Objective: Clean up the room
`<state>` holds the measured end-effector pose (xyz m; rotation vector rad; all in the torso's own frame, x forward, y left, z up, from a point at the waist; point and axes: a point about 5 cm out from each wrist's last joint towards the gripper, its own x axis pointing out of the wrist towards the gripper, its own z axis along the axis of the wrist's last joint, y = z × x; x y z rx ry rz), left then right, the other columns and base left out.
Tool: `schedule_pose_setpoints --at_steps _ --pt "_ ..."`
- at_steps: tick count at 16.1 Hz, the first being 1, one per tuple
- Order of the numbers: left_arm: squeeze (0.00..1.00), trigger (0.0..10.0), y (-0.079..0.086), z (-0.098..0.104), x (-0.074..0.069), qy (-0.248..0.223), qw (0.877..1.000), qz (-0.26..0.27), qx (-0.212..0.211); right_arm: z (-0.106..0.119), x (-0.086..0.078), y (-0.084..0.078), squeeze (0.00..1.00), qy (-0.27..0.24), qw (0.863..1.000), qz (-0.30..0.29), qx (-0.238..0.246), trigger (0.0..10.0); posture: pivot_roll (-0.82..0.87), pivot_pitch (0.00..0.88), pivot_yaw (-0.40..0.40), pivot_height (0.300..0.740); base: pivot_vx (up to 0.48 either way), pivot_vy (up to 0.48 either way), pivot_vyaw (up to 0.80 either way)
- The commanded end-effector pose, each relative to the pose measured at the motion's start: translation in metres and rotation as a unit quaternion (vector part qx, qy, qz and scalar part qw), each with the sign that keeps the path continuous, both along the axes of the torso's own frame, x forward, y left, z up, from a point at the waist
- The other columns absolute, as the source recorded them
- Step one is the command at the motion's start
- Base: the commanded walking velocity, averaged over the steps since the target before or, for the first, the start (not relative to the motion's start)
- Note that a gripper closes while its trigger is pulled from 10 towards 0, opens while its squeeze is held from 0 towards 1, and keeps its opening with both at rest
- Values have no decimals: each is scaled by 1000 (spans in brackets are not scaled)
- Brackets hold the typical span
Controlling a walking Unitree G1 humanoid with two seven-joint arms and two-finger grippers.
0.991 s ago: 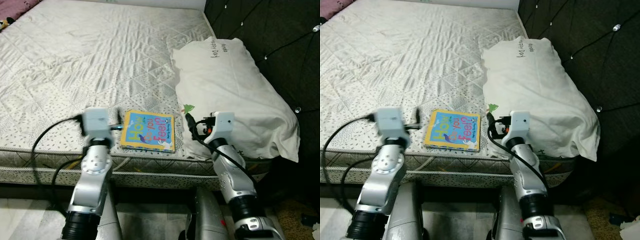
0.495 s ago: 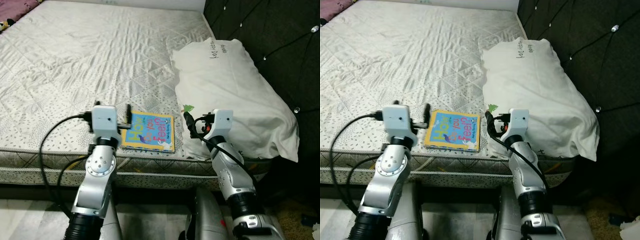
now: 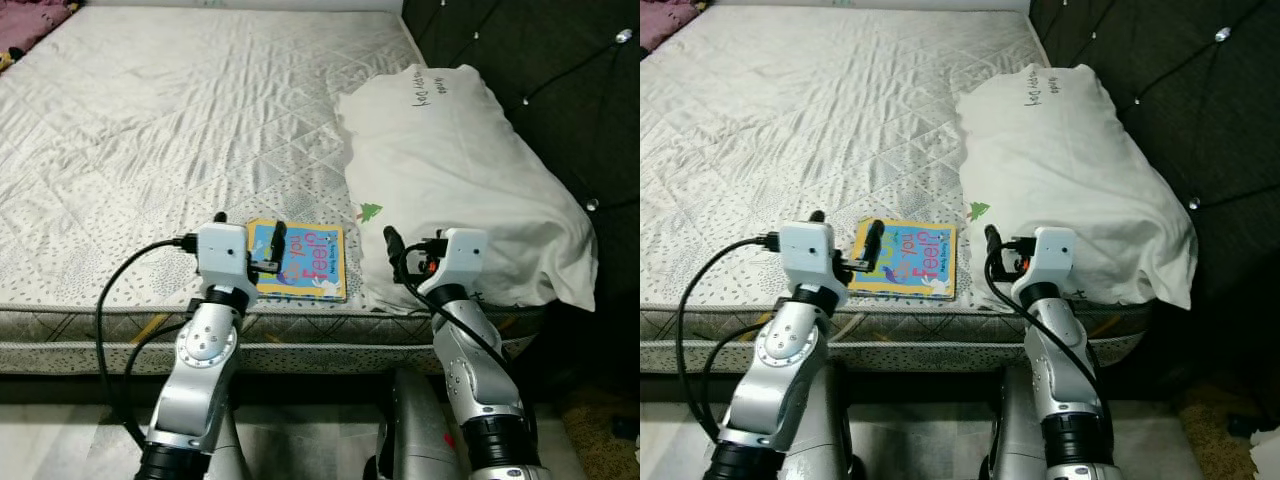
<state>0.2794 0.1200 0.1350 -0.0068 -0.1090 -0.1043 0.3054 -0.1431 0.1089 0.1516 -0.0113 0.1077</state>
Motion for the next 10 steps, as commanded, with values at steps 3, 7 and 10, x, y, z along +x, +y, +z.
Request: schedule_pose_setpoints --at_steps 3,7,10 --pt "0 10000 18 -4 2 4 1000 31 -2 17 0 5 0 -34 999 -6 -1 10000 57 28 28 605 0 0 0" --pt "0 10000 19 -5 7 6 1000 15 -3 15 -2 10 0 -37 999 -8 6 10000 69 32 25 655 0 0 0" --pt "0 10000 20 -4 9 -2 1000 23 -4 18 -2 16 0 -42 999 -1 4 10000 61 30 21 690 0 0 0"
